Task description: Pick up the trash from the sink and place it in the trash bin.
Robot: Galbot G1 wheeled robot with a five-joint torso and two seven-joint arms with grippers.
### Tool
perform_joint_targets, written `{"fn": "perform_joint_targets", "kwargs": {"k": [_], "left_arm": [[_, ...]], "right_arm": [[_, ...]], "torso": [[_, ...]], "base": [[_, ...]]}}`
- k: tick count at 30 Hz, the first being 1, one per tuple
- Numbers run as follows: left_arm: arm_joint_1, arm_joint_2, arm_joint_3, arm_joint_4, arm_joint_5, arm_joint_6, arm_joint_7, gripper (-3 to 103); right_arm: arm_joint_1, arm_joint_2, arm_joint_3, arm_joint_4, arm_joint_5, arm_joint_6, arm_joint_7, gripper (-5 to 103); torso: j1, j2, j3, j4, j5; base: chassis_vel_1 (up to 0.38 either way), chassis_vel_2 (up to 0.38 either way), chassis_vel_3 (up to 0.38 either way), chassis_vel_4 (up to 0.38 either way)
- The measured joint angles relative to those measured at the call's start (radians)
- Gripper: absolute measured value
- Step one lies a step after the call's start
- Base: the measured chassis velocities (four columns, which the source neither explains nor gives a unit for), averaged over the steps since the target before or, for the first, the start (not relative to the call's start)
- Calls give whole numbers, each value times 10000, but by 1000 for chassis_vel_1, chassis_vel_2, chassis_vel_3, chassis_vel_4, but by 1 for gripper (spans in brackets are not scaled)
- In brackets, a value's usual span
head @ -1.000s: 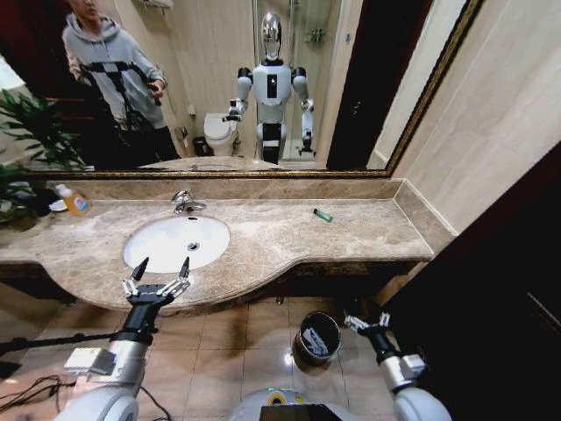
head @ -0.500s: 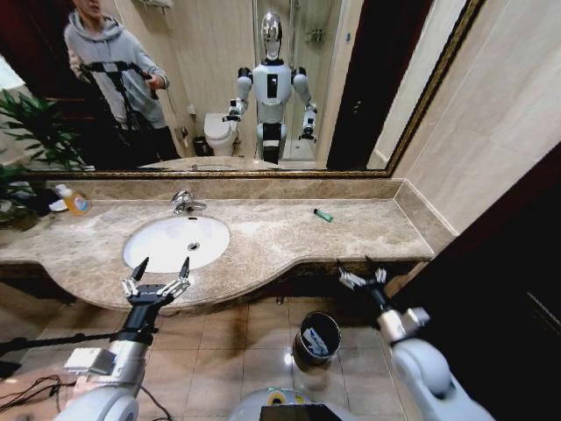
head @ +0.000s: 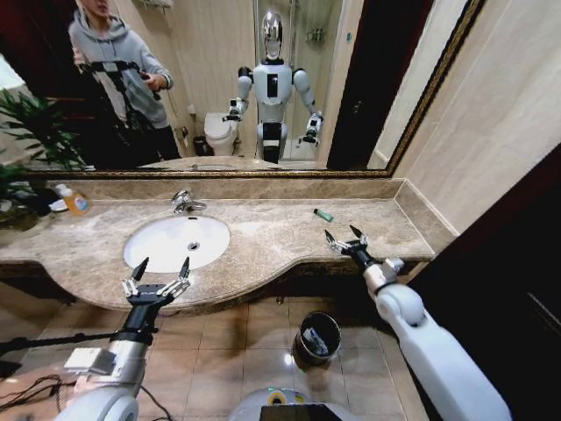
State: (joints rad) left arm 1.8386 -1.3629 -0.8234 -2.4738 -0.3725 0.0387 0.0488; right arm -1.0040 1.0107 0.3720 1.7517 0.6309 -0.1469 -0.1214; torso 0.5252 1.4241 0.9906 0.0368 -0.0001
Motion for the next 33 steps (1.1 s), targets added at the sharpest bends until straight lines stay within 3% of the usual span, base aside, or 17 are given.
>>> {"fn": "perform_joint_targets", "kwargs": {"k": [10, 15, 20, 23, 33], "left_arm": [[0, -1, -1, 0, 0, 0, -1, 100], [0, 0, 0, 0, 0, 0, 0, 100], [0, 0, -1, 0, 1, 0, 0, 100], [0, 0, -1, 0, 0, 0, 0, 100], [0, 0, 0, 0, 0, 0, 0, 100]], "right_arm": [[2683, 435, -1316, -2208, 125, -340, -918, 100], [3583, 750, -1715, -3092, -205, -475, -960, 100], [4172, 1122, -2072, -4150, -1165, -113, -576, 100], [3998, 1127, -1686, -4412, -1558, 5, -80, 100], [4579, 1235, -2141, -5979, -1218, 702, -581, 100]], "torso": [[0, 0, -1, 1, -1], [0, 0, -1, 0, 0], [0, 0, -1, 3, 1], [0, 0, -1, 0, 1], [-1, 1, -1, 0, 3]], "base": [[0, 0, 0, 0], [0, 0, 0, 0], [0, 0, 0, 0], [0, 0, 0, 0], [0, 0, 0, 0]]}}
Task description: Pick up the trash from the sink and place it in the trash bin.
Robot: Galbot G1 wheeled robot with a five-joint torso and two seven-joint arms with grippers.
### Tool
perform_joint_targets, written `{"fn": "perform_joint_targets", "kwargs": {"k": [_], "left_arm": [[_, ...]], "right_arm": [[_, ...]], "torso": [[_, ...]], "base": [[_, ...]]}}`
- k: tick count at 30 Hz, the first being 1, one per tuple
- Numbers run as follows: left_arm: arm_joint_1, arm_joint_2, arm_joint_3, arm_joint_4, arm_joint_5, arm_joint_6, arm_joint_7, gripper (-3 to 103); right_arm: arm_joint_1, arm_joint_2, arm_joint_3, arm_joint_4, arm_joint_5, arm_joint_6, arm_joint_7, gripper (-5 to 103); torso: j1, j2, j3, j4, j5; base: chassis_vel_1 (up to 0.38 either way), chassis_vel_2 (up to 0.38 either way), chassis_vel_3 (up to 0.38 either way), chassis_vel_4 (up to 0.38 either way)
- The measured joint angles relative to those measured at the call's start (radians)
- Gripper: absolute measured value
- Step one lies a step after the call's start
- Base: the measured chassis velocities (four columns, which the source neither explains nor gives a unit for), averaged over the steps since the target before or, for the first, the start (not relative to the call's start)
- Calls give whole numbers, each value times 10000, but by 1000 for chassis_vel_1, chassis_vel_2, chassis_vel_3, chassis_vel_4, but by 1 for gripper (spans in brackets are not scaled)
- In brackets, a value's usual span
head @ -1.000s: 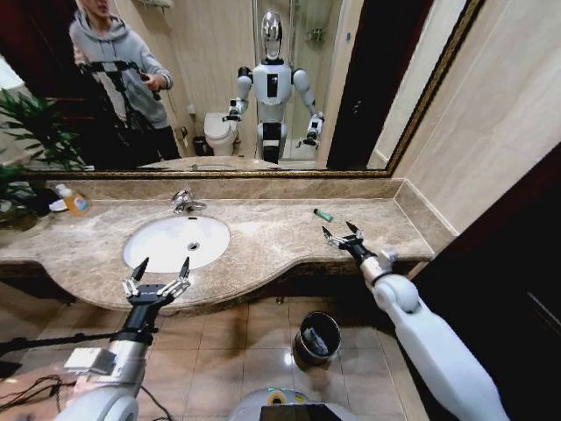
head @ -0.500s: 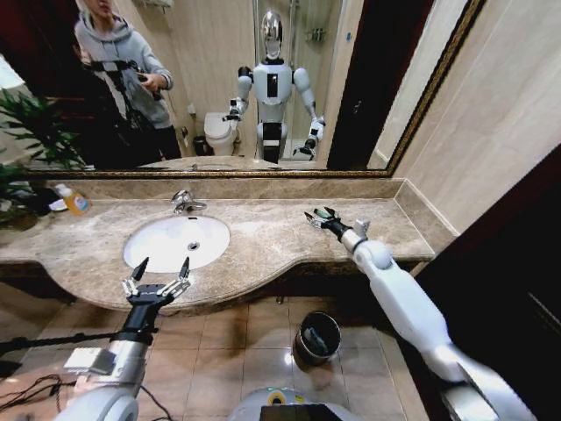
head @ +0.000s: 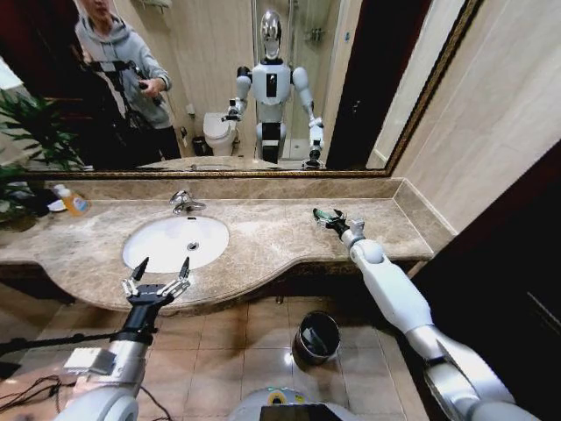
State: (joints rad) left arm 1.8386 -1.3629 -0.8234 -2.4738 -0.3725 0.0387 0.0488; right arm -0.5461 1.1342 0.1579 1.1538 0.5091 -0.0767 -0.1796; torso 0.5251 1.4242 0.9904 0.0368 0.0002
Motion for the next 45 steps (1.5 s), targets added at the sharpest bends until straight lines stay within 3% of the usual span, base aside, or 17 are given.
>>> {"fn": "perform_joint_targets", "kwargs": {"k": [12, 24, 34, 38, 40, 45], "left_arm": [[0, 0, 0, 0, 0, 0, 0, 100], [0, 0, 0, 0, 0, 0, 0, 100], [0, 0, 0, 0, 0, 0, 0, 100], [0, -1, 0, 0, 0, 0, 0, 100], [0, 0, 0, 0, 0, 0, 0, 100], [0, 0, 0, 0, 0, 0, 0, 100]], "right_arm": [[1168, 280, -476, -1801, -46, 228, -175, 100], [1369, 348, -560, -2311, -299, 65, -206, 101], [1127, 322, -419, -2211, -381, 86, -471, 77], [993, 281, -343, -1957, -412, 1, -455, 54], [977, 265, -332, -1910, -412, -18, -445, 54], [852, 162, -258, -1661, -407, -115, -387, 33]], "torso": [[0, 0, 0, 0, -2], [0, 0, 0, 0, -1], [-1, 0, -1, 0, -2], [0, 0, 0, 0, -1], [0, 0, -1, -1, -2], [0, 0, 0, -1, -1]], "base": [[0, 0, 0, 0], [0, 0, 0, 0], [0, 0, 0, 0], [0, 0, 0, 0], [0, 0, 0, 0], [0, 0, 0, 0]]}}
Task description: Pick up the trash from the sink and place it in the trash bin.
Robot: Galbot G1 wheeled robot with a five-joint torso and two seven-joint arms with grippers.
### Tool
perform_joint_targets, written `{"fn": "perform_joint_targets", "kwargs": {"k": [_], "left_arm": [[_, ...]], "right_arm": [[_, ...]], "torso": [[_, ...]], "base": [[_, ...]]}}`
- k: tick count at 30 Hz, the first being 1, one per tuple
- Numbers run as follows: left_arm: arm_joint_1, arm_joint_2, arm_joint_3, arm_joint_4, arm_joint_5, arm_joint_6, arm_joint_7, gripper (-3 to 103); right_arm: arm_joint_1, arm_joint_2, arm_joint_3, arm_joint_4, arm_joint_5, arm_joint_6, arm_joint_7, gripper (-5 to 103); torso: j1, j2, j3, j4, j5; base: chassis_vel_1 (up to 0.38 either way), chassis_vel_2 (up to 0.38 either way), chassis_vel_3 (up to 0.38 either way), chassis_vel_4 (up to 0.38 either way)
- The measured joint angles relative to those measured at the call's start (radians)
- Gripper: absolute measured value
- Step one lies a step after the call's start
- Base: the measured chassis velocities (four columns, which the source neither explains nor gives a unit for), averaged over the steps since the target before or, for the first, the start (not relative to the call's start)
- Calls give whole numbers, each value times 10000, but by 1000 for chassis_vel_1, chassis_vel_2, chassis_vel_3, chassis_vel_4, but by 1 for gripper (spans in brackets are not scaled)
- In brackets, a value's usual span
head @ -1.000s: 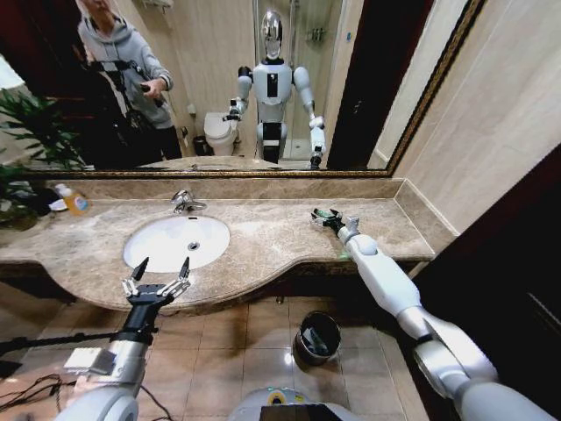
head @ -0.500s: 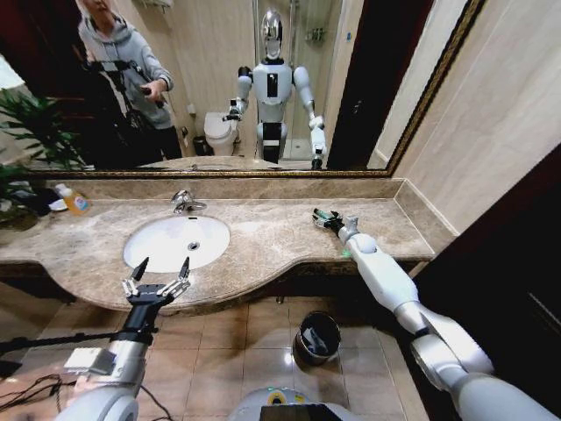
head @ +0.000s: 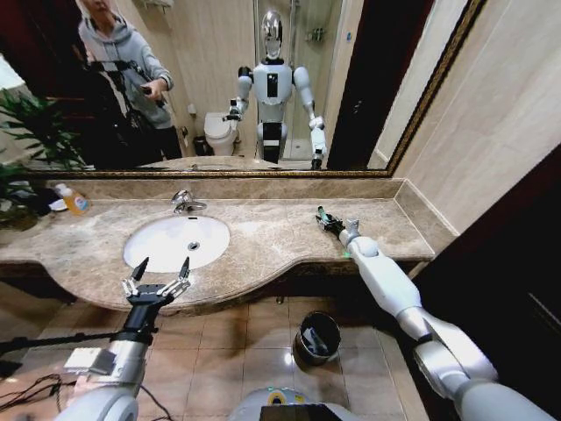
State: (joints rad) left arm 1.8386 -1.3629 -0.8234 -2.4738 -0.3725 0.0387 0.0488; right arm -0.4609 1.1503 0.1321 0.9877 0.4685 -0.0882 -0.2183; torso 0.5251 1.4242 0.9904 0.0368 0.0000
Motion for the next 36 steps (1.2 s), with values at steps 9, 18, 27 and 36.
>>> {"fn": "perform_joint_targets", "kwargs": {"k": [9, 18, 27, 36], "left_arm": [[0, 0, 0, 0, 0, 0, 0, 100], [0, 0, 0, 0, 0, 0, 0, 100], [0, 0, 0, 0, 0, -1, 0, 100], [-1, 0, 0, -1, 0, 0, 1, 100]], "right_arm": [[-254, -73, 189, 363, 2, -113, 79, 8], [-736, -208, 460, 1201, 64, -315, 242, 8], [-1987, -702, 1347, 3464, 333, -562, 526, 8], [-4840, -1263, 2438, 6328, 616, 215, 1616, 8]], "torso": [[0, 0, -1, 0, -1], [0, 0, 0, 0, 1], [0, 0, -1, 2, -1], [-1, 1, -2, -4, 3]], "base": [[0, 0, 0, 0], [0, 0, 0, 0], [0, 0, 0, 0], [0, 0, 0, 0]]}}
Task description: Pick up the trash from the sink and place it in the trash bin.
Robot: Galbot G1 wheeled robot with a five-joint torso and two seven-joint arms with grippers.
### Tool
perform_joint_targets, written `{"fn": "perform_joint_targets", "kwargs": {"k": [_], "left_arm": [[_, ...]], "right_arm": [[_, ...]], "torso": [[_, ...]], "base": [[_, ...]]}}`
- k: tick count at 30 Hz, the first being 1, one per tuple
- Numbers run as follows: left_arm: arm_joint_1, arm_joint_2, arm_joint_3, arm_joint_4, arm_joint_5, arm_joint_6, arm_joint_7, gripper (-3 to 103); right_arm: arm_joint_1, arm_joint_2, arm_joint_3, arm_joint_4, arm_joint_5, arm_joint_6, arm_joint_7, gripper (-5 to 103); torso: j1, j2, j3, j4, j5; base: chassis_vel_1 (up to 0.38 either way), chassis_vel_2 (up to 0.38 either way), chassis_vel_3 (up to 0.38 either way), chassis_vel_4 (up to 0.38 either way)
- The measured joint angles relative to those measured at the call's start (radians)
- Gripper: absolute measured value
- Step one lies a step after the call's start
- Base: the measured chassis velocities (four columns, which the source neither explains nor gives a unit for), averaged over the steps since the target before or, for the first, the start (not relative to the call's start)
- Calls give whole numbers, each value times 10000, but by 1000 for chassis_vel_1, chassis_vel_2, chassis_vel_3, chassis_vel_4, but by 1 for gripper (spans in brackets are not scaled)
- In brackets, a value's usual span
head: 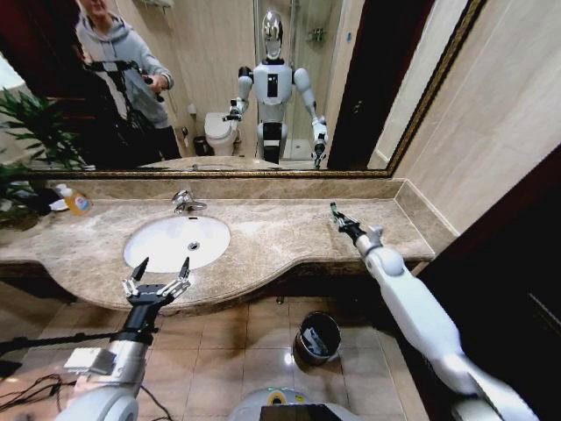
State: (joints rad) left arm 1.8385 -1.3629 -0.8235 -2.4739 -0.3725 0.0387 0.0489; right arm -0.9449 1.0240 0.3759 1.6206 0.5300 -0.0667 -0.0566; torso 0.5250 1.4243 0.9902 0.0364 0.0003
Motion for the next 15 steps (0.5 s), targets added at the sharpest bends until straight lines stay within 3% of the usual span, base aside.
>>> {"fn": "perform_joint_targets", "kwargs": {"k": [7, 10, 13, 15], "left_arm": [[1, 0, 1, 1, 0, 0, 0, 100], [1, 0, 0, 0, 0, 0, -3, 100], [1, 0, 1, 0, 0, 0, -2, 100], [1, 0, 1, 1, 0, 0, 1, 100]], "right_arm": [[-1757, 111, 747, 2300, 119, 405, 362, 8], [-3538, 216, 1613, 3814, 91, 603, 452, 8], [-4384, 322, 1838, 4394, -46, 771, 455, 8], [-4929, 438, 1909, 4759, -241, 947, 425, 8]], "torso": [[0, 0, 0, 7, -3], [0, 0, 0, 4, -4], [-2, 1, -1, -3, -5], [-1, 0, 0, 4, -1]], "base": [[0, 0, 0, 0], [0, 0, 0, 0], [0, 0, 0, 0], [0, 0, 0, 0]]}}
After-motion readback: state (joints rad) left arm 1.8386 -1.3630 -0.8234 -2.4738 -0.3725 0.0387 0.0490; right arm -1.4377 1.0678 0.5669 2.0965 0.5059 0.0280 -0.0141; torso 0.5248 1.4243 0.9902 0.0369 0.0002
